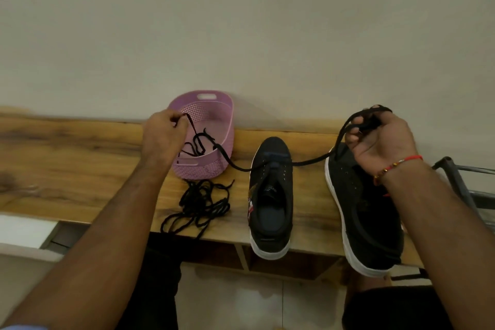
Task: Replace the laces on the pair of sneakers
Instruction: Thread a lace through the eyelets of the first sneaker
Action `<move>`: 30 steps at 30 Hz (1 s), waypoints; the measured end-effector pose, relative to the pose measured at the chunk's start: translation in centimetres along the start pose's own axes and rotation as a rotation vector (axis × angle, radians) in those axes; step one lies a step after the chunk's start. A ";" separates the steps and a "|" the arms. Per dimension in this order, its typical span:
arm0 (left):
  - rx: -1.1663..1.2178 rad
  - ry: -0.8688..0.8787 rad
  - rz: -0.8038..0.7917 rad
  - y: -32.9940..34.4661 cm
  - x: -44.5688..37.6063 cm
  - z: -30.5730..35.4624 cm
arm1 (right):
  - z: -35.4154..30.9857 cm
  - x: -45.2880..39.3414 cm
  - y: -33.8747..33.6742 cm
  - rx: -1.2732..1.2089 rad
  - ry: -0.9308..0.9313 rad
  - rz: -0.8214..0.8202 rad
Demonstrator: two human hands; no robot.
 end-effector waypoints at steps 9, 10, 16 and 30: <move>-0.018 0.319 -0.361 5.9 4.4 8.1 | 2.5 1.8 3.1 0.383 0.067 -0.178; -0.013 0.265 -0.530 7.8 5.3 8.1 | 3.2 2.0 3.4 0.480 0.076 -0.199; -0.130 0.292 -0.959 13.0 9.9 7.9 | 8.6 3.9 4.9 1.388 0.137 -0.613; -0.419 0.318 -0.805 11.9 11.7 7.7 | 9.0 5.9 1.9 1.417 0.285 -0.779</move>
Point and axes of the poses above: each hand's wrist, its own x-axis away from the middle knuckle, its own y-axis out of the palm, z = x × y, the point moved 7 cm from there along -x, towards the middle knuckle, and after that the axes turned 11 degrees about -z, right-handed, at the moved point
